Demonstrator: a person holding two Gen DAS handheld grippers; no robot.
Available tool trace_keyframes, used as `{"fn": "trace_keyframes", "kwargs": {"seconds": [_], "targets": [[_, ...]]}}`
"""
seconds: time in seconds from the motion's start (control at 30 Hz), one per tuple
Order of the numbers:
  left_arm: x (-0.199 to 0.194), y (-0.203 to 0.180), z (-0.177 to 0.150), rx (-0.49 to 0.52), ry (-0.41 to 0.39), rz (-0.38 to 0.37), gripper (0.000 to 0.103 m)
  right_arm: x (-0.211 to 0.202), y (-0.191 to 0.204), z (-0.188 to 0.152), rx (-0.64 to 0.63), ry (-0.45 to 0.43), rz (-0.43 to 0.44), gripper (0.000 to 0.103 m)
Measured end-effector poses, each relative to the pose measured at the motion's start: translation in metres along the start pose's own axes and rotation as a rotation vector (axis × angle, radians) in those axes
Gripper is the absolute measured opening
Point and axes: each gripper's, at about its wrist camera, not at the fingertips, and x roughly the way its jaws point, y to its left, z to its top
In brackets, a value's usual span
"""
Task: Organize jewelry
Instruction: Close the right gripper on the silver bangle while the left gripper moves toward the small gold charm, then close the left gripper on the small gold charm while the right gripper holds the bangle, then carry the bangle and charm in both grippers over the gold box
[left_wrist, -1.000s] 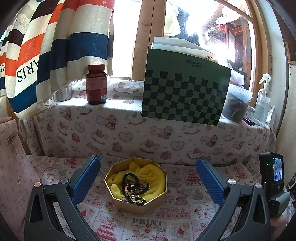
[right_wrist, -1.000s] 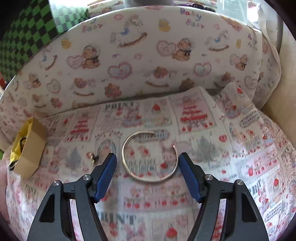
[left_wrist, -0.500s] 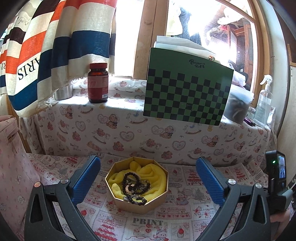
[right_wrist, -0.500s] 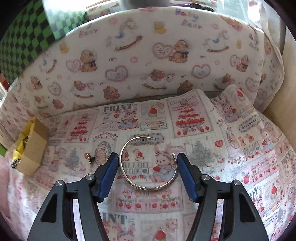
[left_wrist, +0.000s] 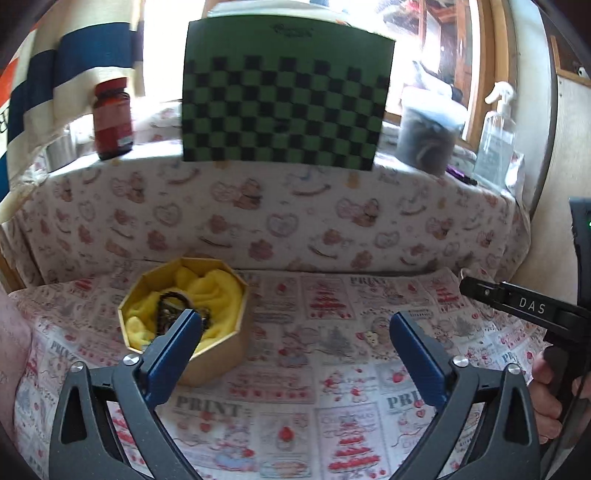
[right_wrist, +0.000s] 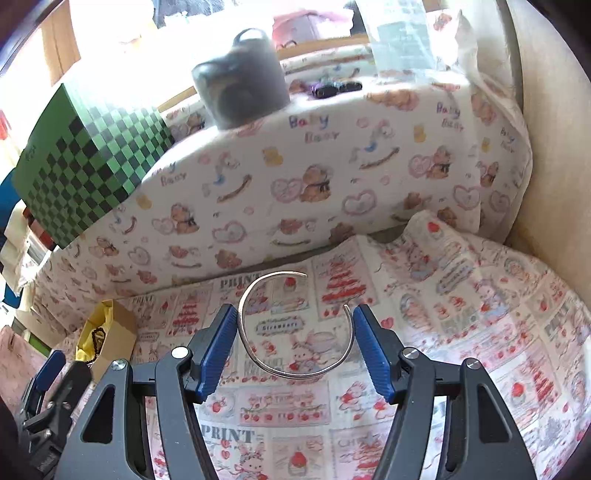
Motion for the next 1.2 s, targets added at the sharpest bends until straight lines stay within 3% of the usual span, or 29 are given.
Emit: {"fn": "trace_keyframes", "kwargs": {"seconds": [0.03,0.1,0.13,0.2,0.27,0.4,0.63,0.97,1.2], "targets": [[0.005,-0.006,0.001,0.004,0.02,-0.008,0.092,-0.003,0.001,-0.002,-0.005,-0.006,-0.008,0.067],[0.017,-0.015,0.002,-0.001,0.08,-0.044,0.072,-0.009,-0.001,-0.001,-0.003,-0.008,-0.002,0.067],[0.023,-0.018,0.002,-0.007,0.112,-0.058,0.067,-0.015,-0.007,0.0,0.006,-0.003,0.011,0.067],[0.038,-0.025,0.002,-0.015,0.182,-0.066,0.044,-0.015,-0.011,-0.001,0.025,0.0,0.027,0.067],[0.05,-0.031,0.001,-0.023,0.236,-0.057,0.034,-0.016,-0.013,0.001,0.035,-0.007,0.017,0.067],[0.064,-0.045,0.001,-0.037,0.295,-0.074,0.033,-0.026,-0.024,0.004,0.058,-0.043,-0.006,0.067],[0.084,-0.064,0.001,-0.021,0.347,-0.091,0.033,-0.019,-0.03,0.002,0.08,-0.02,-0.011,0.067],[0.108,-0.063,-0.004,-0.07,0.413,-0.113,0.008,-0.012,-0.031,-0.002,0.128,0.017,0.021,0.067],[0.091,-0.046,0.003,-0.098,0.37,-0.115,0.005,-0.015,-0.035,0.0,0.14,0.008,0.016,0.067]]}}
